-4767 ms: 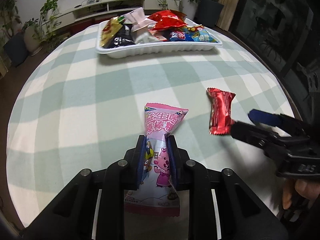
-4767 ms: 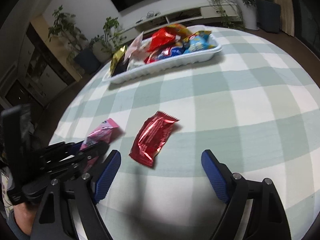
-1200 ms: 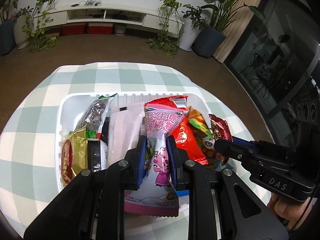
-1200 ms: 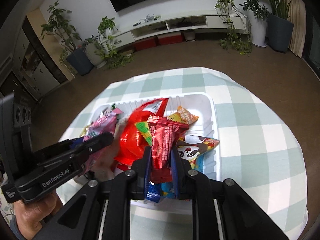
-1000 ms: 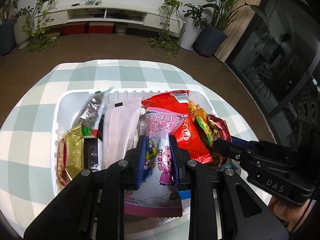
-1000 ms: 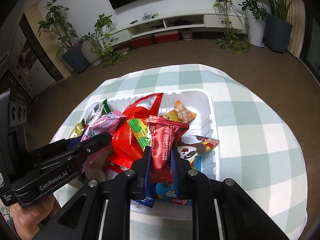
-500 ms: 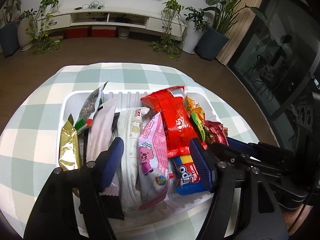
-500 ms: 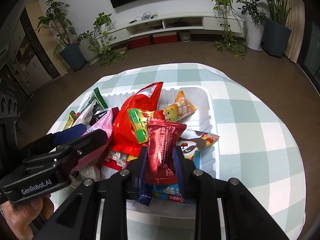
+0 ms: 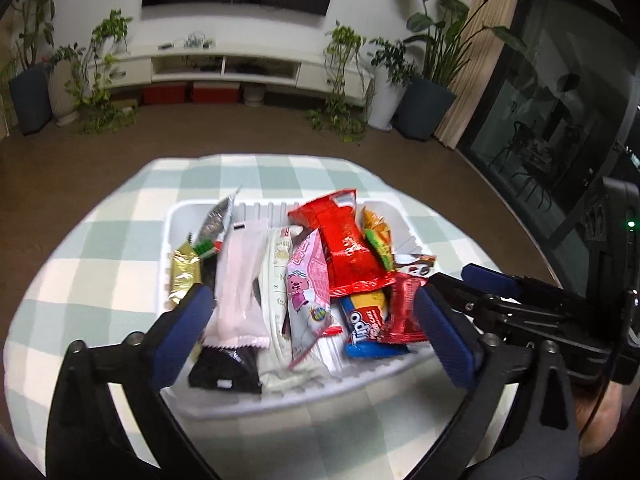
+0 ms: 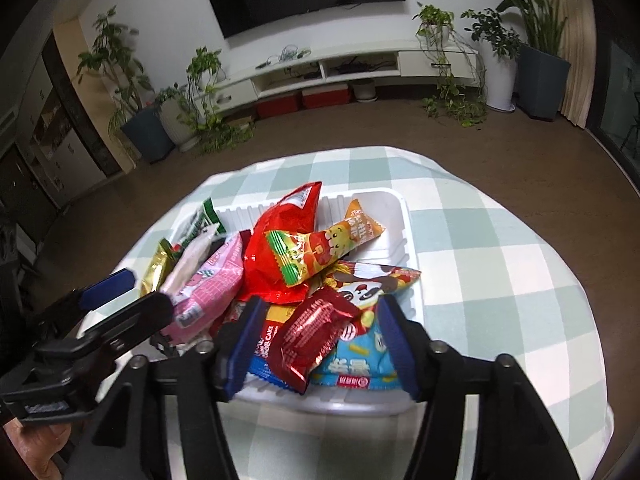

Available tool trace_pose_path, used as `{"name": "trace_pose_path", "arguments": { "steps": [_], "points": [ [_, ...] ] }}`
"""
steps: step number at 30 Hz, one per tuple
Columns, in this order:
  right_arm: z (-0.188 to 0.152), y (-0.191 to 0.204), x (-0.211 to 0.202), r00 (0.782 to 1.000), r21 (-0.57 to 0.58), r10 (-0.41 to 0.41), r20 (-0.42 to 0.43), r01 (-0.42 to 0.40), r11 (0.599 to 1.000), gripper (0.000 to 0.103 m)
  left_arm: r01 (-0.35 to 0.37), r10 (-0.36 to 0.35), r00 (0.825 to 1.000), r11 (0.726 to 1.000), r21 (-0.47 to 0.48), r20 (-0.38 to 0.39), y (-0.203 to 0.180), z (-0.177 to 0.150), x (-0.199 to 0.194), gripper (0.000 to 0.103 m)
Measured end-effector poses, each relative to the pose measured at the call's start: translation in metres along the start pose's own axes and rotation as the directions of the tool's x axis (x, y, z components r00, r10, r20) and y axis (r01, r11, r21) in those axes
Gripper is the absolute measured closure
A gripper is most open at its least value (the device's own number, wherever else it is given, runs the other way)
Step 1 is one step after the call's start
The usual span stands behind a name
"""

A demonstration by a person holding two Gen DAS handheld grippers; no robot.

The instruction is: Organize snacks

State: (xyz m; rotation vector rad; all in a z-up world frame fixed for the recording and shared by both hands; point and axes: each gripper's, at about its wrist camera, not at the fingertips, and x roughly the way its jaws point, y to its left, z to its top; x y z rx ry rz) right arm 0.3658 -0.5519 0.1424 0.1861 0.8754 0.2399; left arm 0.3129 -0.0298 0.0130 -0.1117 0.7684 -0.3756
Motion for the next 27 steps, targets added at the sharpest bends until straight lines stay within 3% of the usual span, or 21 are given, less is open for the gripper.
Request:
{"name": "trace_pose_path", "arguments": {
  "steps": [4, 8, 10, 13, 15, 21, 23, 24, 27],
  "points": [
    [-0.011, 0.002, -0.032, 0.995, 0.003, 0.008, 0.099, -0.008, 1.0, 0.026, -0.038, 0.034, 0.995, 0.998, 0.048, 0.09, -0.01, -0.01, -0.044, 0.001],
    [-0.031, 0.013, -0.08, 0.97, -0.018, 0.015, 0.241, -0.011, 1.0, 0.016, -0.121, 0.102, 0.978, 0.988, 0.092, 0.183, -0.028, -0.025, -0.093, 0.001],
    [-0.04, 0.019, -0.104, 0.949, -0.027, 0.029, 0.315, -0.022, 0.999, 0.009, -0.173, 0.149, 0.955, 0.982, 0.075, 0.255, -0.035, -0.035, -0.124, 0.001],
    [-0.057, 0.026, -0.145, 0.896, -0.031, 0.049, 0.441, -0.039, 0.999, 0.0, -0.228, 0.211, 0.912, 0.974, 0.006, 0.352, -0.04, -0.054, -0.172, 0.0],
    [-0.066, 0.033, -0.17, 0.866, -0.043, 0.071, 0.494, -0.057, 0.997, 0.0, -0.259, 0.248, 0.889, 0.966, -0.023, 0.385, -0.045, -0.067, -0.194, 0.0],
    [-0.094, 0.045, -0.231, 0.812, -0.064, 0.104, 0.574, -0.083, 0.995, 0.0, -0.37, 0.343, 0.838, 0.929, -0.02, 0.424, -0.064, -0.113, -0.243, 0.0],
    [-0.101, 0.045, -0.243, 0.819, -0.05, 0.101, 0.565, -0.088, 0.995, 0.0, -0.359, 0.336, 0.855, 0.933, -0.017, 0.395, -0.066, -0.13, -0.253, 0.0],
    [-0.105, 0.045, -0.251, 0.833, -0.033, 0.089, 0.546, -0.085, 0.996, 0.0, -0.349, 0.327, 0.865, 0.937, -0.013, 0.379, -0.067, -0.136, -0.256, 0.0],
    [-0.118, 0.044, -0.268, 0.853, 0.012, 0.044, 0.521, -0.059, 0.998, 0.0, -0.369, 0.35, 0.867, 0.929, -0.014, 0.354, -0.073, -0.159, -0.269, 0.0]
  ]
}}
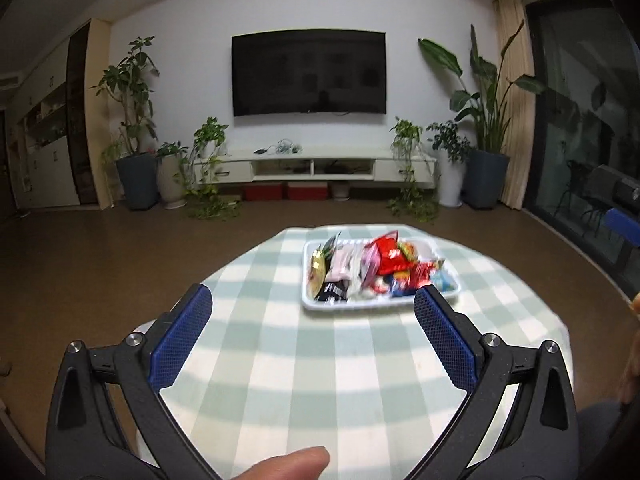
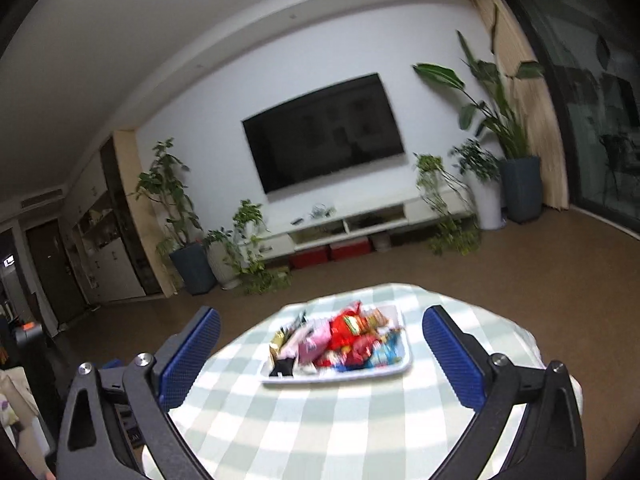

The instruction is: Organize snacks

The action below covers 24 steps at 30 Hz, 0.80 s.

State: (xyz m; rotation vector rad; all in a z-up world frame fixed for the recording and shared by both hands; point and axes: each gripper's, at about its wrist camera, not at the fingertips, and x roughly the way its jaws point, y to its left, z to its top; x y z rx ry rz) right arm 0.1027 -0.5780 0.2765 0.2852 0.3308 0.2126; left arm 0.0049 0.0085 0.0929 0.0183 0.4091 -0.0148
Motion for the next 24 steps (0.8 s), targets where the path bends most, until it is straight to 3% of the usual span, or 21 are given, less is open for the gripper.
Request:
{"name": "trace_pose_path", "arguments": {
  "steps": [4, 12, 16, 24],
  "points": [
    [-0.015, 0.005, -0.03, 1.0, -0.013, -0.006, 0.005, 0.006, 1.0, 0.0, 0.014, -0.013, 0.996, 1.0, 0.01, -0.092, -0.006, -0.028, -0.016, 0.0],
    [-0.055, 0.026, -0.066, 0.993, -0.124, -0.12, 0.011, 0.121, 0.985, 0.0, 0.044, -0.04, 0.972, 0.999, 0.01, -0.231, -0.02, -0.09, -0.026, 0.001],
    [-0.073, 0.036, -0.069, 0.989, -0.188, -0.146, -0.024, 0.139, 0.972, 0.0, 0.042, -0.041, 0.967, 0.999, -0.001, -0.253, -0.02, -0.096, -0.024, 0.001],
    [-0.101, 0.034, -0.062, 0.975, -0.166, -0.161, -0.154, 0.135, 0.977, 0.0, 0.024, -0.028, 0.963, 1.0, -0.015, -0.268, -0.013, -0.091, -0.016, 0.001]
  ]
}}
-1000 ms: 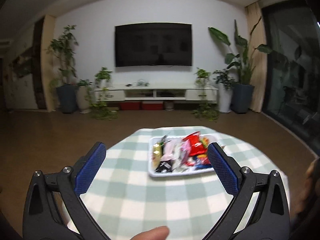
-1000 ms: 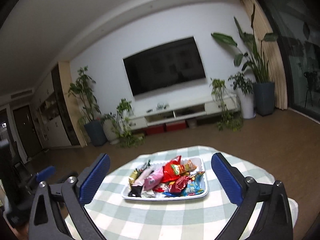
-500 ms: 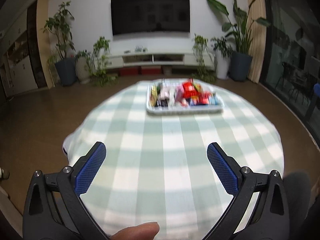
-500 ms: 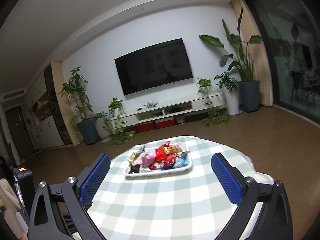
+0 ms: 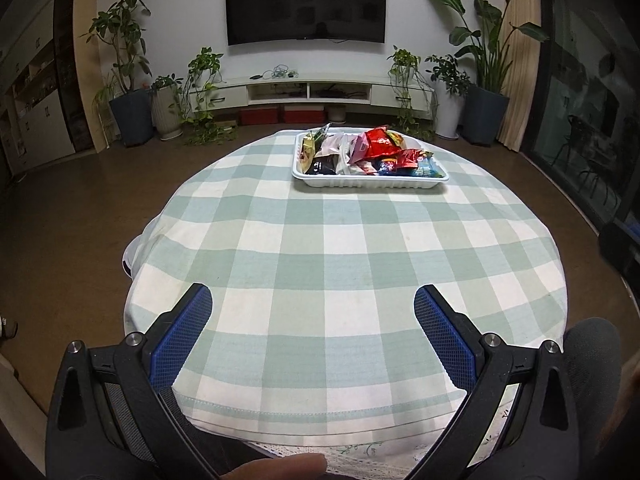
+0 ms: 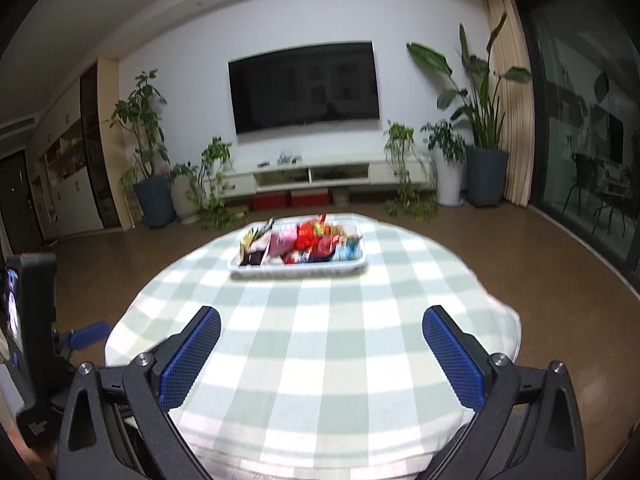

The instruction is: Organize snacks

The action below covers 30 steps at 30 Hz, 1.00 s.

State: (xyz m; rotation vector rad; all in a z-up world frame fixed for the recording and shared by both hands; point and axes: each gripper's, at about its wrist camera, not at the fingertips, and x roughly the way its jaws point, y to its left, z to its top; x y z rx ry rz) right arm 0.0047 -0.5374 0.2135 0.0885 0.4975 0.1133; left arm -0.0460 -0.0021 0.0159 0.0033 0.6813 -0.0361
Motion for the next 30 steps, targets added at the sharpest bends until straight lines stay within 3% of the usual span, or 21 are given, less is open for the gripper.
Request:
{"name": "trace_pose_path", "arguments": {
  "steps": [13, 30],
  "points": [
    [-0.014, 0.0, 0.018, 0.996, 0.005, -0.008, -0.084, 0.009, 1.0, 0.0, -0.006, 0.006, 0.999, 1.0, -0.004, -0.033, 0.003, -0.002, 0.012, 0.001],
    [-0.018, 0.003, 0.022, 0.995, 0.005, -0.006, -0.103, 0.007, 1.0, 0.0, -0.01, 0.009, 0.999, 1.0, -0.008, -0.044, 0.005, -0.007, 0.018, 0.001]
  ]
}}
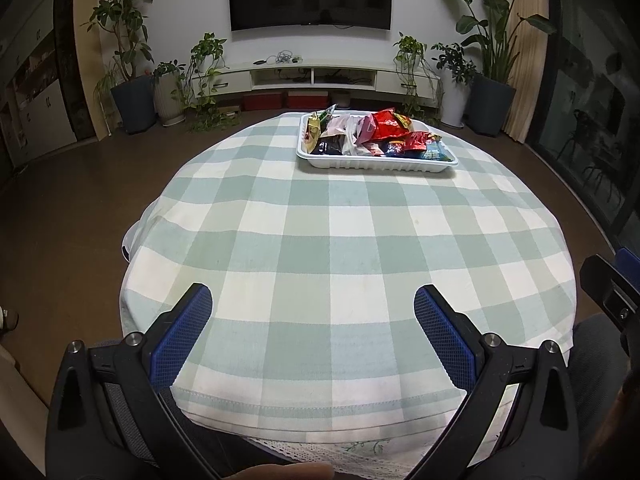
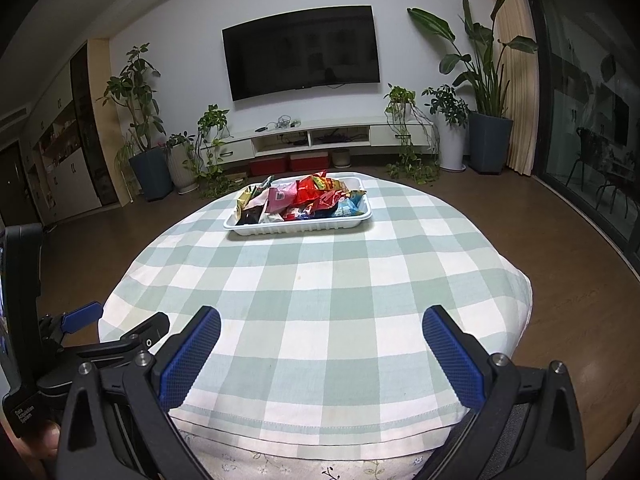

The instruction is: Organize snacks

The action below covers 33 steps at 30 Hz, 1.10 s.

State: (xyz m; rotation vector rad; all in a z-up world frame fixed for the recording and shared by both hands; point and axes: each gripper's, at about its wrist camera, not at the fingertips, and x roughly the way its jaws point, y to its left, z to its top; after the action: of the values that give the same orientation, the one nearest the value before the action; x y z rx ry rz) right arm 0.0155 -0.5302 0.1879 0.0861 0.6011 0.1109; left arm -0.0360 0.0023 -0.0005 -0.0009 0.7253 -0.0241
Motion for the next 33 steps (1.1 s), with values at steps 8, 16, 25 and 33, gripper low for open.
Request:
{"name": "trace_pose_path", "arguments": {
  "steps": [8, 16, 25, 33],
  "points": [
    [-0.001, 0.001, 0.0, 1.0, 0.0, -0.001, -0.002, 0.001, 1.0, 0.0, 0.0, 0.0, 1.0, 1.0, 0.0, -0.001, 0.0, 0.0, 0.0, 0.001],
    [-0.005, 0.003, 0.001, 1.0, 0.0, 0.0, -0.007, 0.0, 1.0, 0.0, -0.001, 0.001, 1.0, 1.0, 0.0, -0.001, 0.0, -0.001, 0.0, 0.001],
    [-0.013, 0.006, 0.0, 1.0, -0.003, 0.002, -0.013, -0.002, 1.0, 0.0, -0.002, 0.002, 1.0, 1.0, 0.0, -0.002, -0.001, -0.001, 0.0, 0.001],
    [-0.014, 0.007, -0.001, 1.0, -0.001, 0.002, -0.015, -0.002, 1.0, 0.0, -0.003, 0.003, 1.0, 1.0, 0.002, -0.002, 0.0, -0.002, 0.001, 0.001]
  ]
}}
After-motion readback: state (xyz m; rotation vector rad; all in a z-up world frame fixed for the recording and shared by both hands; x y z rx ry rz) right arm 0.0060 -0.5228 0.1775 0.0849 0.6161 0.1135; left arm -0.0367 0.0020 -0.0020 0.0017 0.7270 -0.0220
